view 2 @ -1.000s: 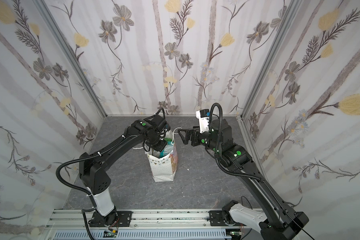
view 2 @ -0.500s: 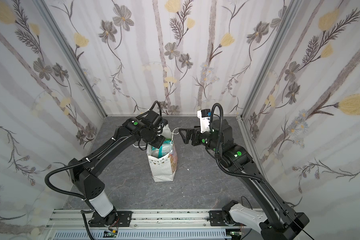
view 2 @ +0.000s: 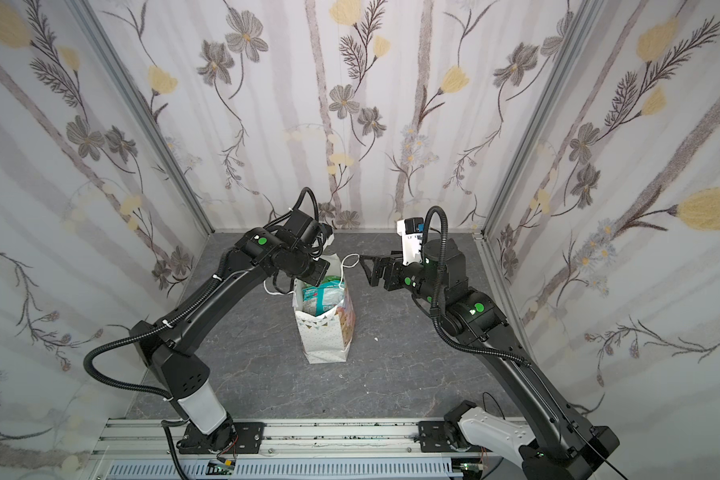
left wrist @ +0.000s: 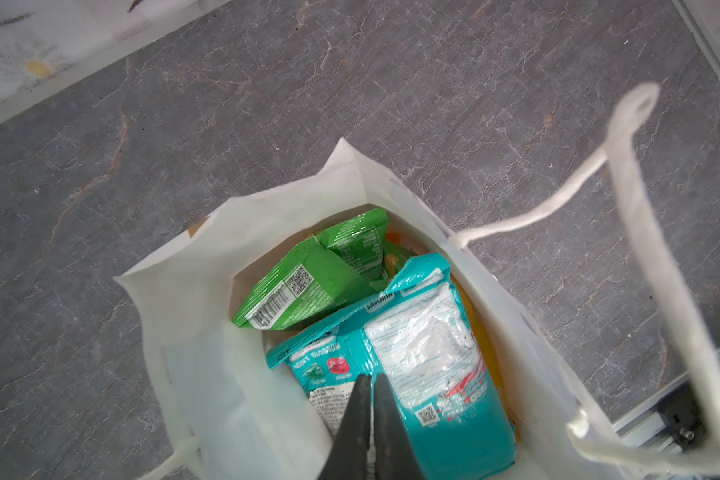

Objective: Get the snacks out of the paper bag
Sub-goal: 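Lower the left gripper into the bag onto the teal snack pack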

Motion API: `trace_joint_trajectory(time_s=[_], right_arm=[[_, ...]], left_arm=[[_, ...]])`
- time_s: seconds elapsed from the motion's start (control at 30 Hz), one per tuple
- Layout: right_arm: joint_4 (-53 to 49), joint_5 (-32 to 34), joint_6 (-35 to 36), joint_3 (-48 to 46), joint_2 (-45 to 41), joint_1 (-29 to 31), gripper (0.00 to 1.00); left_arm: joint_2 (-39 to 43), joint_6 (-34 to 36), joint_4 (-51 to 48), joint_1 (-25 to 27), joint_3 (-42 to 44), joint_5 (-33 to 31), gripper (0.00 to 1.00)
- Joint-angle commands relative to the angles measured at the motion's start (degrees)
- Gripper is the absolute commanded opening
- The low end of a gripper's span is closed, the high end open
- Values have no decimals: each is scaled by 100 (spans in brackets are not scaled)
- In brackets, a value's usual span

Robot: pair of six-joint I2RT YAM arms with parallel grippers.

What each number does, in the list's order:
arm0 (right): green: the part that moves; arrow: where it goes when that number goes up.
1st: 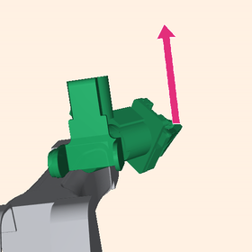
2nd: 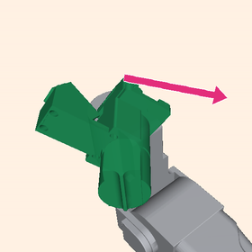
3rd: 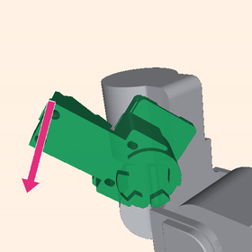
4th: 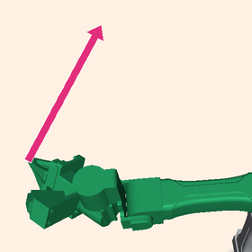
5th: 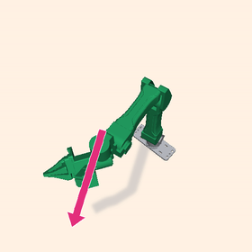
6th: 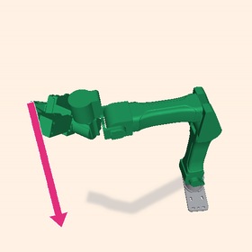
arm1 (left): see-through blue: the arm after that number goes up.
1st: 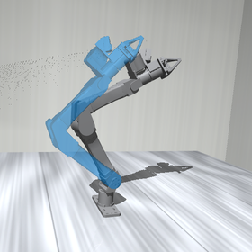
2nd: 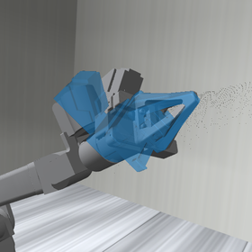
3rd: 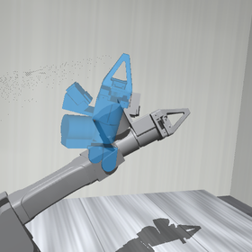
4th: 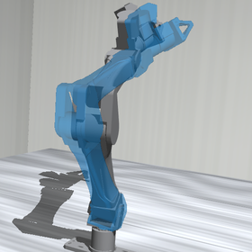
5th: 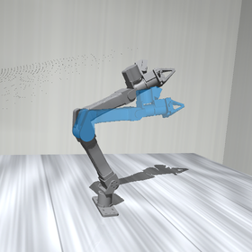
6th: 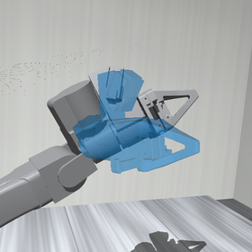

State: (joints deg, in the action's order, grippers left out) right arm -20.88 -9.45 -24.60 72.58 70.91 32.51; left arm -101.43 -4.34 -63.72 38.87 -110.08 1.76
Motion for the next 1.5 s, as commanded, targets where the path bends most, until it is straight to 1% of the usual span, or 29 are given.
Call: trace_joint_trajectory(time_s=[0.0, 0.03, 0.1, 0.27, 0.4, 0.53, 0.63, 0.77, 0.8, 0.87, 0.93, 0.97, 1.13, 1.47], right_arm=[[146, 54, -43, -25, 30, -4, 99], [146, 49, -45, -33, 36, 1, 99], [146, 36, -56, -42, 45, 1, 99], [146, 31, -32, -46, 63, -8, 99], [148, 27, -36, -76, 47, -15, 99], [146, 29, -44, -112, 28, -14, 99], [146, 27, -56, -121, 10, -9, 99], [146, 45, -54, -112, -6, -15, 99], [144, 48, -54, -104, -14, -11, 99], [146, 40, -54, -112, -23, -9, 99], [147, 49, -54, -120, -24, -15, 99], [146, 51, -54, -121, -25, -10, 99], [148, 59, -53, -134, -42, -19, 99], [168, 58, -54, -148, -49, -25, 99]], left_arm=[[-228, -677, -319, 92, 74, -20, 54], [-265, -799, -327, 133, 116, -119, 56], [-316, -954, -295, 180, 221, -247, 56], [-505, -1093, -67, 200, 593, 8, 58], [-621, -1144, 119, 200, 904, -66, 61], [-694, -1187, 326, 204, 1187, -30, 61], [-709, -1201, 404, 195, 1312, -111, 54], [-743, -1209, 405, 204, 1392, -178, 29], [-731, -1210, 412, 200, 1397, -176, 24], [-700, -1210, 411, 200, 1393, -141, 10], [-644, -1218, 422, 200, 1377, -132, 2], [-612, -1218, 414, 200, 1346, -125, 0], [-521, -1201, 287, 199, 1120, -180, 0], [-402, -1096, -127, 191, 468, -513, 0]])
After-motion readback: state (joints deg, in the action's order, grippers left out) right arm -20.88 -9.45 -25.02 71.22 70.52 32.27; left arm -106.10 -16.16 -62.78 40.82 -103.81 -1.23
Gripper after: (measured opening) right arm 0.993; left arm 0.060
